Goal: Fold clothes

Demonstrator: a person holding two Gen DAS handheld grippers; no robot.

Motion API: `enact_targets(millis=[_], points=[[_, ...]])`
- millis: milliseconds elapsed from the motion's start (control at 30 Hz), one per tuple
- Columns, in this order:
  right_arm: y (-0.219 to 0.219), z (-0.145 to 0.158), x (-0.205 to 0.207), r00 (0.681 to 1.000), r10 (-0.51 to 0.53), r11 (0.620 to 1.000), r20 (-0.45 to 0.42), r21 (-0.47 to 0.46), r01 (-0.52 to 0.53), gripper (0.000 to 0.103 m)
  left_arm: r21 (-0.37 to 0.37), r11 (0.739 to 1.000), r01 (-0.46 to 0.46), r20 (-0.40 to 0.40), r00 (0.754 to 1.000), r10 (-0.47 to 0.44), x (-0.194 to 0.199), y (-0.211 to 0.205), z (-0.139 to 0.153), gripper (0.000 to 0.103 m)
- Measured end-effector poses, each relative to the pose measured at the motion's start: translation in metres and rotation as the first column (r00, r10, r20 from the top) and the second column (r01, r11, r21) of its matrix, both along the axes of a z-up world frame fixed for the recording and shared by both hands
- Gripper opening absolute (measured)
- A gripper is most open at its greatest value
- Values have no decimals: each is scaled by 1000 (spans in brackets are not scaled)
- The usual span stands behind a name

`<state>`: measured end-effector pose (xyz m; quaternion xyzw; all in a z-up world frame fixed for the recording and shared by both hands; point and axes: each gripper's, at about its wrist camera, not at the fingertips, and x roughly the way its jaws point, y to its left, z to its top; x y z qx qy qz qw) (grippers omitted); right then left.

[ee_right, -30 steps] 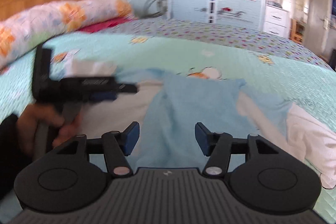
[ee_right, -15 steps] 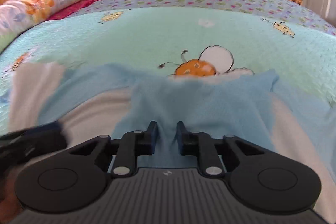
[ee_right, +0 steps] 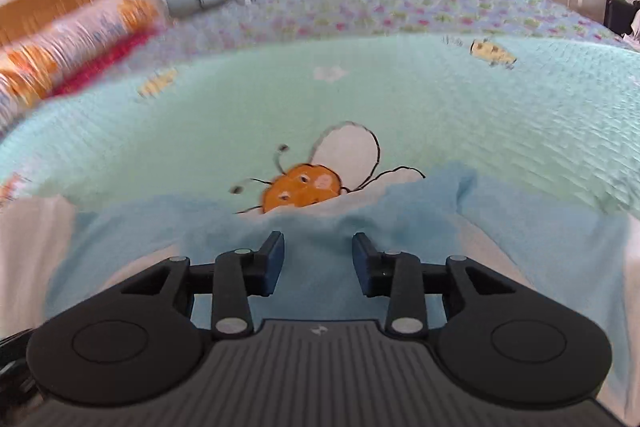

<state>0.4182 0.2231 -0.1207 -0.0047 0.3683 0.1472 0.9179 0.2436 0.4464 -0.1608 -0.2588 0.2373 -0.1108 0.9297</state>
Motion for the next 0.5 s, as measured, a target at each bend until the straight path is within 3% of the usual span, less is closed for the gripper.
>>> enact_targets(millis=[100,233,333,400,433,467,500], points=[[5,6,20,999,-38,999,-10,18,39,38,-10,1000,1,1,1000,-1,0,2,-1,86],[-32,40,-5,991,-80,986,108,153,63,38,-7,1000,1,-1,1000,-1,0,2,-1,86],[-77,38,3,979,-199,961,49,203,186,38,-2,1000,1,-1,1000,-1,0,1,0,86],[-101,18,20,970,-229,938,-83,249,243,40,0,1000,1,-1,1000,-1,-1,0,0,86],[-107,8,28,969,-216,937,-123,254,241,38,-1,1000,1,-1,1000,-1,-1,0,0,86],[-111,-2,35,968,-197,939,-156,256,232,22,-2,1000,0,0,1000,0,-1,0,0,86],[-111,1,36,967,-229,952,-110,180,246,16,-4,1000,1,1,1000,-1,-1,0,0,86]])
